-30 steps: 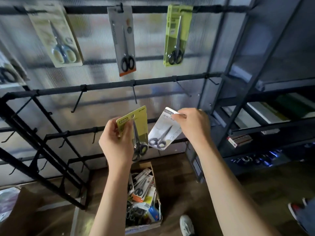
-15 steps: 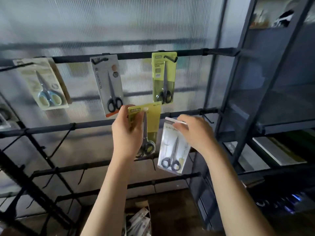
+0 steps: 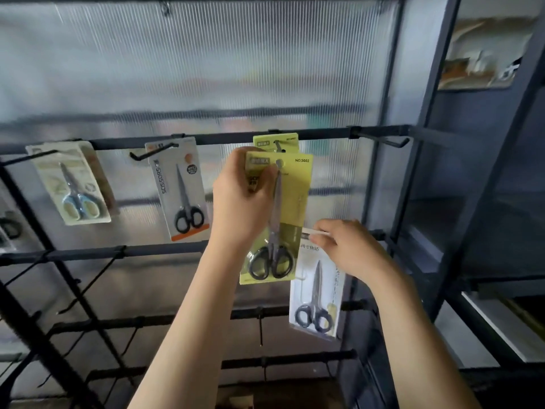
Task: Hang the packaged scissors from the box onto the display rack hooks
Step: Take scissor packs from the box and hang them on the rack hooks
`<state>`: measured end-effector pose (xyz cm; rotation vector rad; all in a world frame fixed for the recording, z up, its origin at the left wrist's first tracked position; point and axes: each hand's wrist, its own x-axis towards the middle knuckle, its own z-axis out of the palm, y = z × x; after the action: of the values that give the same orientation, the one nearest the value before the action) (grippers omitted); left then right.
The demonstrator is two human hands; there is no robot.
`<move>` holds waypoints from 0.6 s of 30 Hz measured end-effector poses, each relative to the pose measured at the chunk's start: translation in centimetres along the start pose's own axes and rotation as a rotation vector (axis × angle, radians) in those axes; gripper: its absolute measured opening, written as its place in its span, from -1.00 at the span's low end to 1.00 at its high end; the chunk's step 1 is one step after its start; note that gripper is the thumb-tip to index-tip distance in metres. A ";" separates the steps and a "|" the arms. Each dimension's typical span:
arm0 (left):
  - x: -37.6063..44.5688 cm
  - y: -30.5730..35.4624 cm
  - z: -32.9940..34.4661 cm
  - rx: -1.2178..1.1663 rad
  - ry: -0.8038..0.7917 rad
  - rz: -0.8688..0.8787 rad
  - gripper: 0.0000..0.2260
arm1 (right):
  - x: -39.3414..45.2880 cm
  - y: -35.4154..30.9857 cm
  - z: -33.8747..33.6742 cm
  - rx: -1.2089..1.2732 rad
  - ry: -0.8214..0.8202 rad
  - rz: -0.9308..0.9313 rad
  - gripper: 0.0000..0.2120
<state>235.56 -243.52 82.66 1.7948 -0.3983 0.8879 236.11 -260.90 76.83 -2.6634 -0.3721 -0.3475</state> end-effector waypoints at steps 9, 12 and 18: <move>2.1 -0.6 1.5 0.069 0.114 -0.016 -0.82 | 1.4 1.1 -1.0 0.013 0.019 -0.007 -0.82; 2.4 -0.8 2.2 0.093 0.101 -0.017 -0.83 | 1.9 1.5 -1.4 0.019 0.024 -0.024 -0.83; 2.9 -2.1 3.3 0.078 0.071 -0.116 -0.75 | 1.9 2.0 -3.0 0.125 0.006 -0.018 -0.82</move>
<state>240.14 -245.22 82.81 1.8324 -0.2147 0.8936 237.97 -263.60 79.32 -2.5379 -0.4026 -0.3272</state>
